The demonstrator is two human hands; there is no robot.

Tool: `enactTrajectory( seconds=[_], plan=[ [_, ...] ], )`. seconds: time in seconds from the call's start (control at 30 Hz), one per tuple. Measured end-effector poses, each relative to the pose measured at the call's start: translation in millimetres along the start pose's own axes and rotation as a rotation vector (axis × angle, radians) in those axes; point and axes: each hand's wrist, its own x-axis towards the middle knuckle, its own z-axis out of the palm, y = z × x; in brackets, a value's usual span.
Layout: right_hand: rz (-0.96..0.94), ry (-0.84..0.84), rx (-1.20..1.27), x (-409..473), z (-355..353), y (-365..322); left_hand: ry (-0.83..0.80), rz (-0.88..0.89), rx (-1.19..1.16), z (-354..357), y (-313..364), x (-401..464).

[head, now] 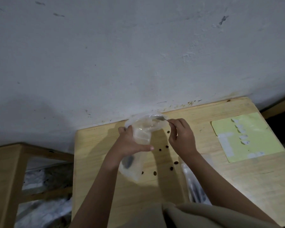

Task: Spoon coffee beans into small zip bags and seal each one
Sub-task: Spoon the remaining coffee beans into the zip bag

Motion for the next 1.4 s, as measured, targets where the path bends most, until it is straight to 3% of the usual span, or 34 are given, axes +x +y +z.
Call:
enactTrajectory(
  seconds=[0.23, 0.43, 0.73, 0.9, 1.03, 1.17, 1.4],
  plan=[
    [-0.079, 0.078, -0.070, 3, 4, -11, -0.050, -0.072, 0.220, -2, 4, -3],
    [0.053, 0.000, 0.021, 5, 0, -9, -0.088, -0.052, 0.208, 0, -2, 0],
    [0.504, 0.113, 0.072, 20, 19, -19, -0.077, -0.090, 0.141, 2, 0, 14],
    [0.993, 0.244, 0.322, 19, 28, -17, -0.084, -0.075, 0.102, -1, 4, 22],
    [1.268, 0.275, 0.582, 15, 39, -16, -0.080, -0.054, 0.073, -2, 10, 21],
    [1.395, 0.269, 0.723, 15, 33, -10, -0.064, -0.046, 0.054, -7, 14, 19],
    [1.419, 0.281, 0.813, 14, 20, -4, -0.018, -0.052, 0.109, -19, 19, 18]
  ],
)
